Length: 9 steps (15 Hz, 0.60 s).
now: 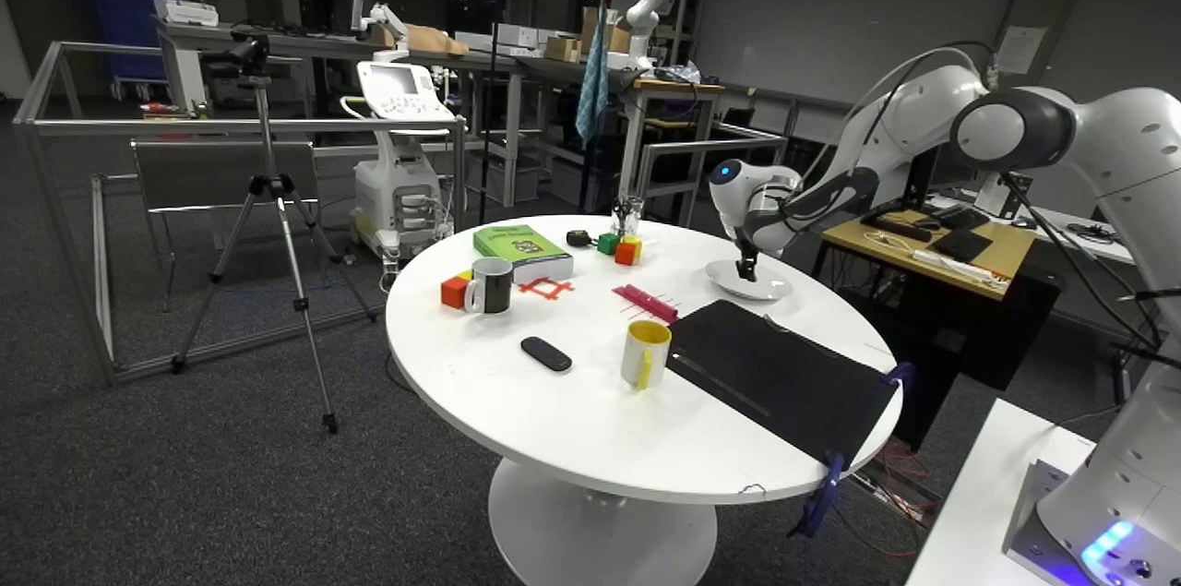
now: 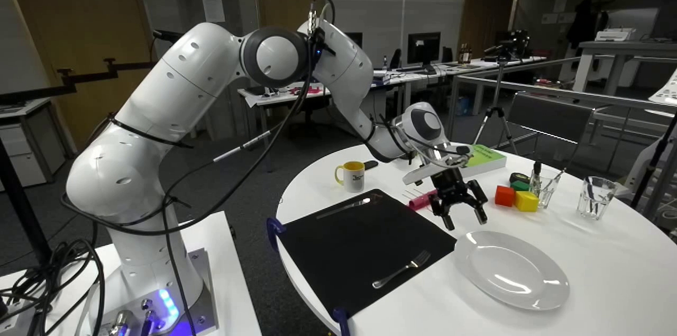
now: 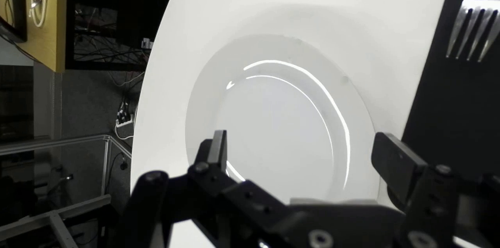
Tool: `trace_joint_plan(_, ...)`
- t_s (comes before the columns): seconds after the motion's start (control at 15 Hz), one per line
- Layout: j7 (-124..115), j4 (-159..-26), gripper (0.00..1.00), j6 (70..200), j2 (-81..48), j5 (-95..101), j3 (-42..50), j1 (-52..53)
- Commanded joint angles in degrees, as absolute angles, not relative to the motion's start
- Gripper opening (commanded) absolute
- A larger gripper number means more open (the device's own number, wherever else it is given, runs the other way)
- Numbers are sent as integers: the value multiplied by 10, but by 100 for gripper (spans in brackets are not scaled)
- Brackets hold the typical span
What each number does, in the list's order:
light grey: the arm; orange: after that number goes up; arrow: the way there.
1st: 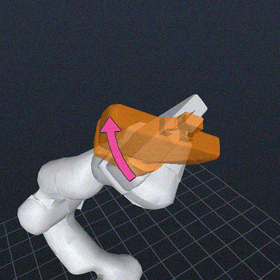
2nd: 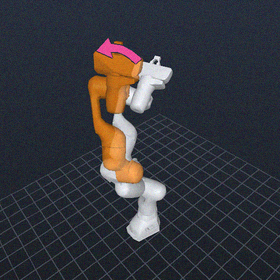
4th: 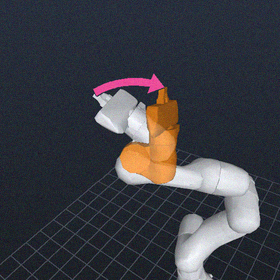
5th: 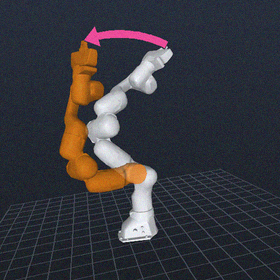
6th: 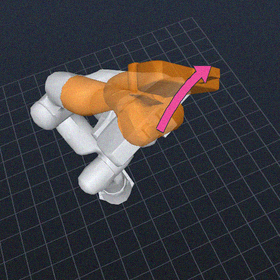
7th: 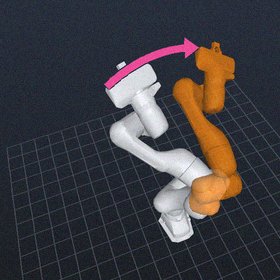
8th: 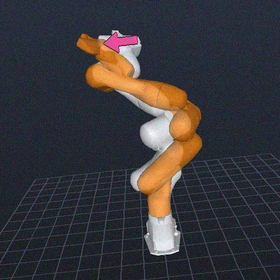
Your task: Move the plate on the black placemat onto the plate on the right side of the table
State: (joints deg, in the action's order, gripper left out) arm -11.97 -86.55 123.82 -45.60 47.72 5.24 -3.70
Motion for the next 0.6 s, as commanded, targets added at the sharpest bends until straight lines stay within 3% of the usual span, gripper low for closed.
trace_joint_plan(0.0, -72, -855, 100, 1226, -437, 417, 51, -40)
trace_joint_plan(0.53, 4, -883, 100, 1239, -351, 262, 46, -34)
